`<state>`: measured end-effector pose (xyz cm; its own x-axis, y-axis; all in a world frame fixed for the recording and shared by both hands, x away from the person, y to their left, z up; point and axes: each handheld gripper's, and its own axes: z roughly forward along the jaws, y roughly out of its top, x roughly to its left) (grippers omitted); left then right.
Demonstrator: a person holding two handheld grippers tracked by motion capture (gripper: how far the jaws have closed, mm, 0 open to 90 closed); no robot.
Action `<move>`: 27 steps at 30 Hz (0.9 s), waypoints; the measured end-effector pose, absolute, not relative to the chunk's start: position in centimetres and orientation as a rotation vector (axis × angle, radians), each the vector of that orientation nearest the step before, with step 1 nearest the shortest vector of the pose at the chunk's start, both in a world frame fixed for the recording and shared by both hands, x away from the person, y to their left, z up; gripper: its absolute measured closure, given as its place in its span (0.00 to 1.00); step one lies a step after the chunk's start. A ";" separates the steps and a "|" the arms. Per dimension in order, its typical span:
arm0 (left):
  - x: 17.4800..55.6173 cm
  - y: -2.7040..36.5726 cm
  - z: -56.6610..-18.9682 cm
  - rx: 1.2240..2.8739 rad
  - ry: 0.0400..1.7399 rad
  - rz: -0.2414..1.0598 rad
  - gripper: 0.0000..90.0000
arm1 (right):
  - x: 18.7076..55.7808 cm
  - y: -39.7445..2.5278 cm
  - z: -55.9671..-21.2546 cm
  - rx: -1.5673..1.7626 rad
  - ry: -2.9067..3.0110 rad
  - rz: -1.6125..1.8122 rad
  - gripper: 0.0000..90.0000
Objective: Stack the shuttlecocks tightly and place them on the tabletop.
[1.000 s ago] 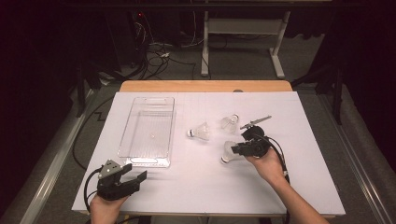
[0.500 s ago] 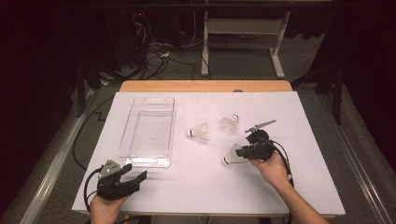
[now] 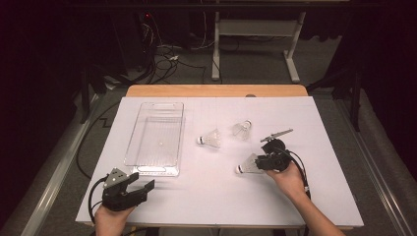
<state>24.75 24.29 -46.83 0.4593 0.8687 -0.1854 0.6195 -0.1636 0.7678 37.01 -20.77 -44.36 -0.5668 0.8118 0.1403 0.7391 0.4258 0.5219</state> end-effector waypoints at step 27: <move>24.8 24.4 -46.9 1.881 1.261 0.370 0.37 | 36.9 -22.4 -45.1 1.445 2.499 0.841 0.67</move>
